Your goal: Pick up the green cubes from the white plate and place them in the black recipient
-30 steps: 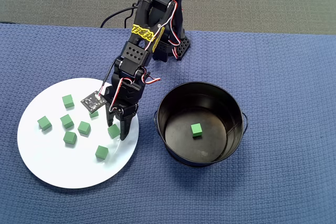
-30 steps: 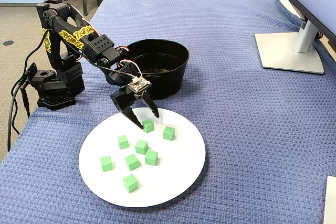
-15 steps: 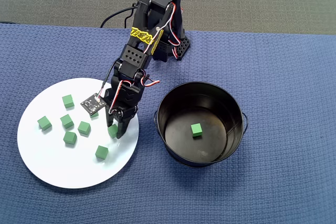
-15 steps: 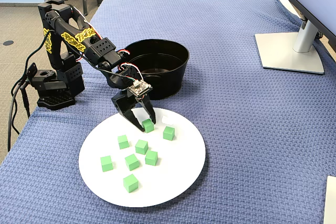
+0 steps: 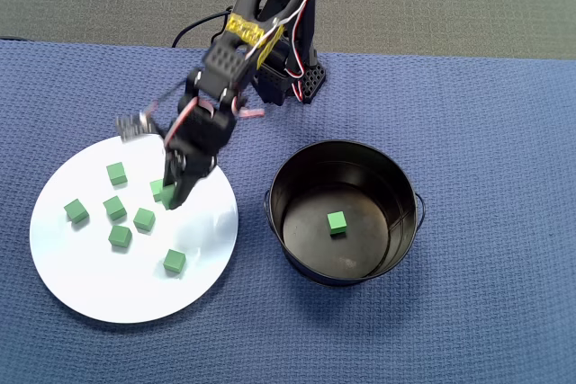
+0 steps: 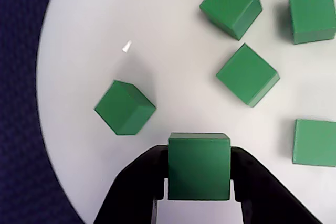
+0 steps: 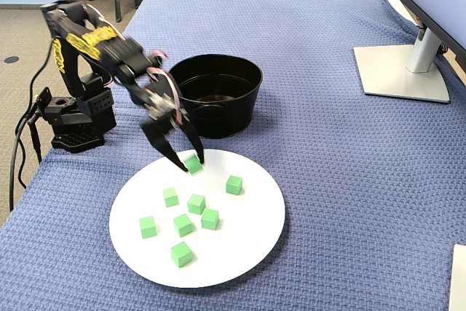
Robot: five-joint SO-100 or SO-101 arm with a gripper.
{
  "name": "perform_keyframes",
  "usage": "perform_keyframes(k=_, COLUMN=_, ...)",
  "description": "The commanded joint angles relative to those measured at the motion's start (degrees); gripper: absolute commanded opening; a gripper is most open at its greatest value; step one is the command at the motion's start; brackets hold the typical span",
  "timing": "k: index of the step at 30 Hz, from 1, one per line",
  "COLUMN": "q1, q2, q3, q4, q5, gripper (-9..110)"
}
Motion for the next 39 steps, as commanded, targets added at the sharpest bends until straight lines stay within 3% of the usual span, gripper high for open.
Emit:
perform_keyframes(k=1, q1=1.8, q2=17.6, q3=-2.4, q4=11.6, q5=9.3, gripper=0)
perform_keyframes(k=4, q1=-2.3, q2=26.5, q3=-3.7, q4=21.2, q5=18.2, gripper=0)
perform_keyframes(k=9, q1=-18.2, q2=33.2, q3=-10.2, q4=35.9, q5=33.1, gripper=0)
perform_keyframes(k=14, q1=-31.3, q2=33.2, q3=-10.4, q4=33.8, q5=45.3, gripper=0)
perform_keyframes(k=21, q1=-47.4, q2=22.8, q3=-7.5, q4=25.0, q5=50.6, gripper=0)
perform_keyframes(k=25, q1=-51.5, q2=17.1, q3=-9.1, q4=24.1, q5=50.9, gripper=0)
perform_keyframes(k=26, q1=-52.1, q2=16.5, q3=-9.1, q4=23.8, q5=50.9, gripper=3)
perform_keyframes(k=28, q1=-53.0, q2=16.6, q3=-9.0, q4=24.4, q5=49.7, gripper=25)
perform_keyframes(k=31, q1=-52.9, q2=19.1, q3=-9.1, q4=25.7, q5=47.2, gripper=33)
perform_keyframes(k=35, q1=-49.1, q2=22.1, q3=-11.5, q4=30.2, q5=40.4, gripper=33)
perform_keyframes(k=39, q1=-35.4, q2=26.5, q3=-9.3, q4=30.8, q5=24.7, gripper=29)
